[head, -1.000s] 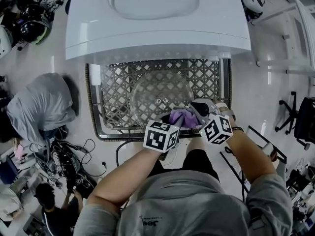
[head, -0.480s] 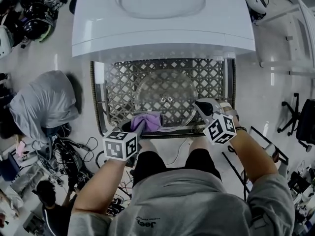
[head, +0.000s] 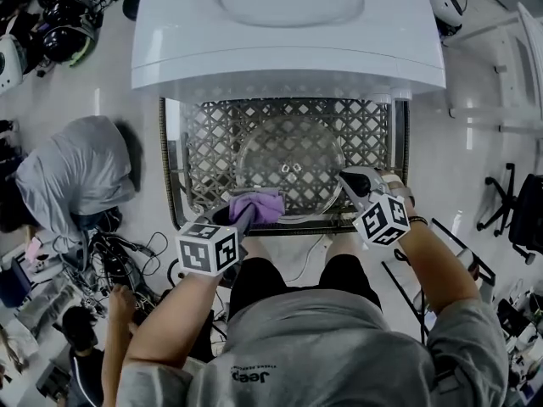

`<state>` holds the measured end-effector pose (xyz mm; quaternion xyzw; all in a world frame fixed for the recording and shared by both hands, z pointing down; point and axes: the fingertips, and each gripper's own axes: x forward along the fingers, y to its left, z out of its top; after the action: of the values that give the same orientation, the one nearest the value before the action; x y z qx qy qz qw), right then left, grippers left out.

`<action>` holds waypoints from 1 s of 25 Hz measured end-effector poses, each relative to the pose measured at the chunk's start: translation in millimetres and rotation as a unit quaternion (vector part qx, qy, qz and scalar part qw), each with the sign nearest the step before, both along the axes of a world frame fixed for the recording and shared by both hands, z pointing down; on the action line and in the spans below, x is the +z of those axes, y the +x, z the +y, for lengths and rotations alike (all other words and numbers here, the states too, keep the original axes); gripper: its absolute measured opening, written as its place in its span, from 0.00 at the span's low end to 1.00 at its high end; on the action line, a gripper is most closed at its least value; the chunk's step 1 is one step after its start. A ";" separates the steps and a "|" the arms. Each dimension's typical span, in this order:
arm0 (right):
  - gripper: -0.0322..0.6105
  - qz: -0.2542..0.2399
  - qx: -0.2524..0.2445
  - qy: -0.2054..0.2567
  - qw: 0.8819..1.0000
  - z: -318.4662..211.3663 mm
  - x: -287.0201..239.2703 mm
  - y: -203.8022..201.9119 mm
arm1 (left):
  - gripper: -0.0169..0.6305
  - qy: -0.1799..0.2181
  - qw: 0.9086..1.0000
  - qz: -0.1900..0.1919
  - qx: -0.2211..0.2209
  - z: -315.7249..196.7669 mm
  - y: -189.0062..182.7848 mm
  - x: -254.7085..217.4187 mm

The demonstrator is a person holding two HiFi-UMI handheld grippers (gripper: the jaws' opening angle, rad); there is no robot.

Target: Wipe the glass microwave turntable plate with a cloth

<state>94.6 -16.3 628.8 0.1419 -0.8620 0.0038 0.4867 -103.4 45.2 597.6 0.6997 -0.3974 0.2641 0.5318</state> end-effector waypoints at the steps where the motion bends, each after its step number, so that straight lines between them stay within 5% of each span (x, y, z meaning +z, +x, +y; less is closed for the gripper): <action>1: 0.06 0.000 0.000 0.000 1.000 -0.4 -0.2 0.2 | 0.17 0.000 1.000 0.021 0.003 0.3 16.6 -4.3; 7: 0.06 0.001 0.000 0.001 1.000 -0.1 0.4 -0.4 | 0.17 -0.011 0.990 0.128 0.063 14.9 141.9 -11.9; 11: 0.06 0.002 -0.002 0.002 1.000 0.2 0.5 -0.7 | 0.17 -0.011 0.988 0.128 0.081 17.7 185.5 6.5; 20: 0.06 -0.003 -0.001 0.002 1.000 0.0 0.7 0.0 | 0.17 -0.010 0.993 0.089 0.072 23.1 176.6 24.9; 25: 0.06 -0.003 0.001 0.001 1.000 0.1 0.3 -0.6 | 0.17 -0.046 0.993 0.101 0.030 36.2 144.7 23.4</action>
<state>94.0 -16.2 629.0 0.1430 -0.8633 0.0039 0.4840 41.3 81.4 621.0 0.7096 -0.3078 0.2261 0.5921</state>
